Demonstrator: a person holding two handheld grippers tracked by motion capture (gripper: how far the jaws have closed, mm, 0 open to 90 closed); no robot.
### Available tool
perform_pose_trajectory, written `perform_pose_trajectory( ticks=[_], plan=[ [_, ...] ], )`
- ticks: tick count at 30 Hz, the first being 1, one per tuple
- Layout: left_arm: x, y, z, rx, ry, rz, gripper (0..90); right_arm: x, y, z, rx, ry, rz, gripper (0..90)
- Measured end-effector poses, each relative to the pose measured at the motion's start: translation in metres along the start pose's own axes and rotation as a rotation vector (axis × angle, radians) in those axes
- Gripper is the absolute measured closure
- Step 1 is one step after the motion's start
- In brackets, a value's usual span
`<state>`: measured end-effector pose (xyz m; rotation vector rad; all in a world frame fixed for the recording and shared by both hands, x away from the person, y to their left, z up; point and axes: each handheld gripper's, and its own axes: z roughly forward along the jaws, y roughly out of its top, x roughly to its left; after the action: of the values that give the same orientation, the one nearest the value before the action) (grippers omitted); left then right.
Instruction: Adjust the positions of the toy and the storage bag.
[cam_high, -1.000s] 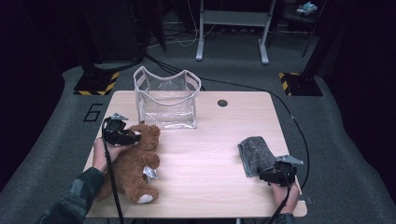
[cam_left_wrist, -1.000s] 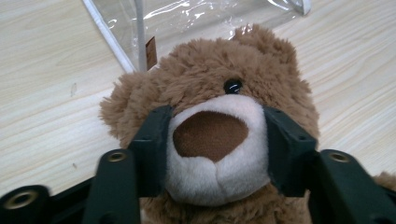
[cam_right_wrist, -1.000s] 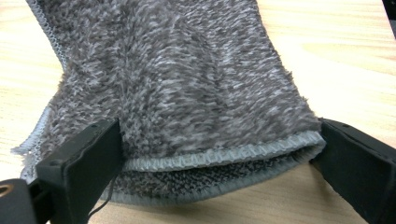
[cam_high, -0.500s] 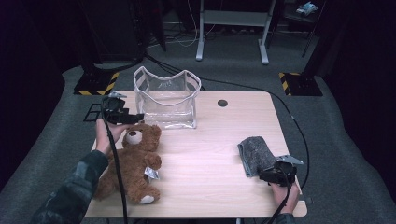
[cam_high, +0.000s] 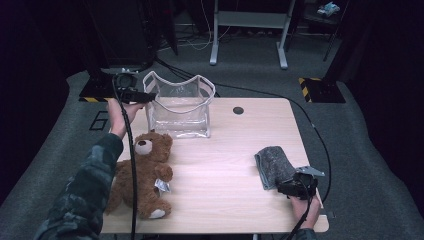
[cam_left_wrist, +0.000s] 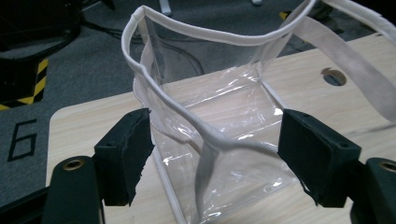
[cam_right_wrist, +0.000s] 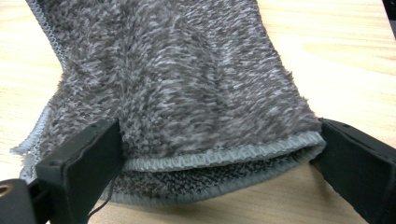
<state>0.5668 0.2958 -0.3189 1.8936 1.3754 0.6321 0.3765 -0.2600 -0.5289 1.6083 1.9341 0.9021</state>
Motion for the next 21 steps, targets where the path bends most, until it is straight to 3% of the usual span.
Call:
perform_pose_trajectory(
  ticks=[6, 11, 15, 21],
  plan=[
    [0.003, 0.006, 0.023, 0.051, 0.018, -0.030, 34.6, 0.000, 0.000, 0.000, -0.001, 0.002, -0.001, 2.4],
    [0.004, 0.003, 0.034, 0.053, -0.044, -0.053, 55.5, 0.000, 0.000, 0.000, -0.001, 0.003, 0.000, 2.4],
    [-0.002, 0.004, 0.038, 0.056, -0.051, -0.024, 72.0, -0.001, 0.000, 0.000, -0.001, 0.004, 0.001, 2.4],
    [-0.003, 0.005, 0.043, 0.043, -0.063, -0.004, 79.6, 0.000, 0.000, 0.000, -0.001, 0.004, 0.000, 2.5]
  ],
)
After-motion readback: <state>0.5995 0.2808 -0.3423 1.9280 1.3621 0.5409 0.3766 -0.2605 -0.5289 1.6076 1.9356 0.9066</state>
